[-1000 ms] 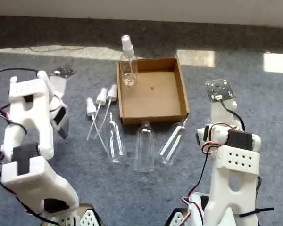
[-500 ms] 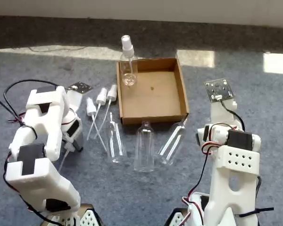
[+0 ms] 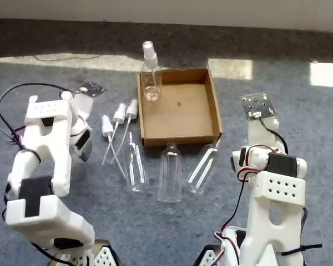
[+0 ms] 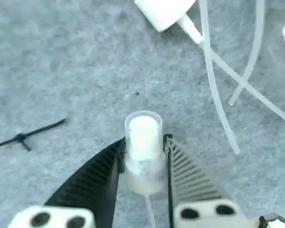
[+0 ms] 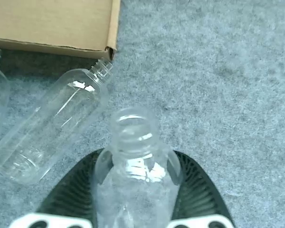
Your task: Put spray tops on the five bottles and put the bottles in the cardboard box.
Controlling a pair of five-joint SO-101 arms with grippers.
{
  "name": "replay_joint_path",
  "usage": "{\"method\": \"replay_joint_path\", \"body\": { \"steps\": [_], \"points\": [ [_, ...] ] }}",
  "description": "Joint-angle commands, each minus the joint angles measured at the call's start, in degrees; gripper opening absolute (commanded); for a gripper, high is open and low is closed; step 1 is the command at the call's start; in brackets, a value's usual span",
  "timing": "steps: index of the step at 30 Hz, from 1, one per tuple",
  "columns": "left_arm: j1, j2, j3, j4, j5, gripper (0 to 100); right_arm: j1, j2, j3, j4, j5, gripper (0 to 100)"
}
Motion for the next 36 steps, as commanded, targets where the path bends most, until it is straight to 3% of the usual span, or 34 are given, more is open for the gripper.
{"method": "replay_joint_path", "body": {
  "steps": [1,8,14,19,28,33,36],
  "points": [
    [1.45,-14.20,-9.45,7.21,4.48,0,-0.22,-1.45,-1.19,-0.13,0.53,0.3],
    [8.04,-33.54,-19.38,14.42,12.66,0,-3.47,-3.82,-7.52,0.31,0.09,0.3],
    [18.07,-44.18,-21.23,13.80,24.79,0,-18.42,-11.12,-9.01,-0.48,0.00,0.3],
    [23.60,-50.59,-21.14,7.56,30.33,0,-29.32,-17.45,-7.87,-7.08,0.00,0.3],
    [28.00,-58.07,-21.14,-2.29,35.43,0,-30.90,-28.88,5.58,-15.87,-0.26,0.4],
    [33.80,-60.18,-20.70,-12.66,37.89,0,-34.51,-39.08,16.66,-24.84,-11.60,0.4],
    [36.00,-60.18,-20.62,-16.70,40.53,0,-36.18,-46.02,23.08,-28.97,-13.27,0.4]
  ]
}}
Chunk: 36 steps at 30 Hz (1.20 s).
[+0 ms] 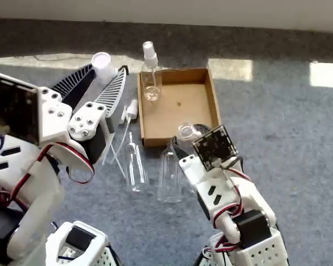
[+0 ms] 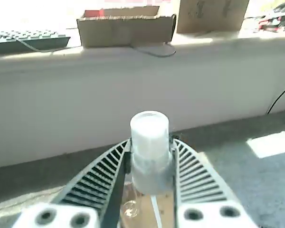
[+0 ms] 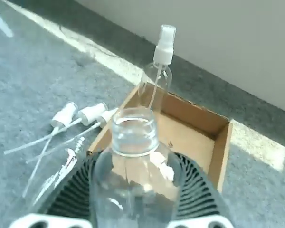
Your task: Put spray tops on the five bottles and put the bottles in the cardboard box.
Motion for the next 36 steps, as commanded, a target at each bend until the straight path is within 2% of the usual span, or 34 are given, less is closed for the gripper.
{"method": "replay_joint_path", "body": {
  "steps": [1,7,10,13,15,23,29,36],
  "points": [
    [4.35,-0.04,-1.71,-7.30,3.96,0,-2.51,-8.22,5.32,-5.23,-2.20,0.4],
    [11.30,0.04,-0.13,-11.43,6.07,0,-3.12,-16.04,14.29,-8.57,-3.78,0.4],
    [13.23,0.04,6.37,-17.76,5.80,0,-3.12,-17.89,16.57,-8.75,-8.18,0.4],
    [13.67,-0.04,13.41,-24.09,5.80,0,-3.12,-18.51,16.92,-8.75,-8.44,0.4],
    [13.67,-0.04,16.57,-25.23,5.80,0,-3.12,-18.51,16.92,-8.75,-8.44,0.4],
    [13.67,-0.13,20.53,-25.05,5.71,0,-3.03,-18.51,17.01,-8.84,-8.70,0.4],
    [13.67,-0.48,15.96,-24.62,5.80,0,-2.86,-17.98,17.19,-8.84,-8.44,0.4],
    [13.76,-0.48,8.84,-14.95,6.15,0,-2.86,-17.98,17.19,-8.84,-8.44,0.4]
  ]
}}
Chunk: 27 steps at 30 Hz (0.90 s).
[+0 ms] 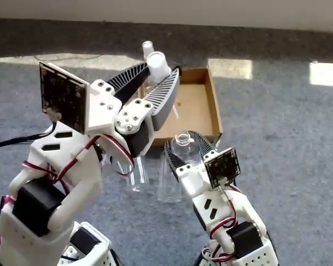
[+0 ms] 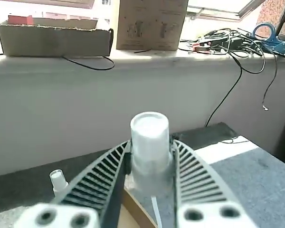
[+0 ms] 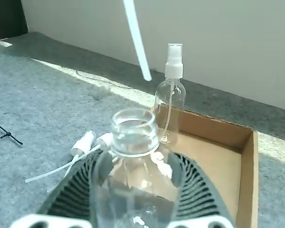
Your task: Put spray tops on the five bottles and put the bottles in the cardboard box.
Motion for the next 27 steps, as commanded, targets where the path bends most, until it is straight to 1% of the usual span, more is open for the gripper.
{"method": "replay_joint_path", "body": {
  "steps": [1,5,8,13,19,23,27],
  "points": [
    [1.10,-1.01,-5.49,5.01,0.62,0,-0.31,-0.13,-0.40,-1.36,-0.18,0.4],
    [1.10,-1.01,-5.58,7.12,4.40,0,-0.31,-0.13,-0.40,-1.36,-0.18,0.4],
    [1.89,-0.57,-5.32,7.12,4.84,0,-0.31,-0.13,-0.40,-1.36,-0.18,0.4],
    [6.37,-0.57,-5.67,6.77,4.57,0,-0.31,-0.13,-0.40,-1.36,-0.18,0.4],
    [5.93,-0.57,-2.07,6.77,4.31,0,-0.31,-0.31,-0.40,-1.36,-0.18,0.4],
    [4.18,-0.57,-1.19,5.63,2.02,0,-0.31,-0.48,-0.40,-1.36,-0.18,0.4],
    [3.65,-0.48,4.09,4.13,-0.26,0,-0.31,-0.57,-0.40,-1.36,-0.18,0.4]
  ]
}}
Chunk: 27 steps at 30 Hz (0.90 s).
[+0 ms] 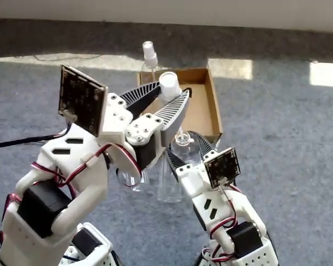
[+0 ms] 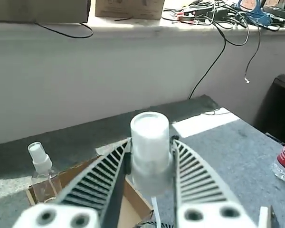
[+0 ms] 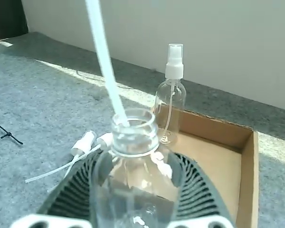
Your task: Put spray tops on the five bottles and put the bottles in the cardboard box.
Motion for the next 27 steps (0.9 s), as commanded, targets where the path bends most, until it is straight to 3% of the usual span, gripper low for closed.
{"method": "replay_joint_path", "body": {
  "steps": [1,5,10,13,17,27],
  "points": [
    [-0.75,-0.22,5.85,-3.60,-3.25,0,-0.31,-0.57,-0.40,-1.36,-0.35,0.4],
    [-1.01,-0.22,14.55,-9.14,-6.51,0,-0.31,-0.57,-0.40,-1.36,-0.53,0.4],
    [-0.57,-0.22,21.85,-10.29,-9.58,1,-0.31,-0.57,-0.40,-1.36,-0.53,0.4],
    [-0.57,-0.31,23.69,-10.02,-11.69,7,-0.31,-0.57,-0.40,-1.36,-0.53,0.4],
    [-0.57,-0.57,24.04,-9.93,-12.75,19,-0.31,-0.57,-0.40,-1.36,-0.53,0.4],
    [-1.10,-0.84,12.88,-5.63,-13.19,17,-0.31,-0.66,-0.31,-1.27,-0.53,0.4]
  ]
}}
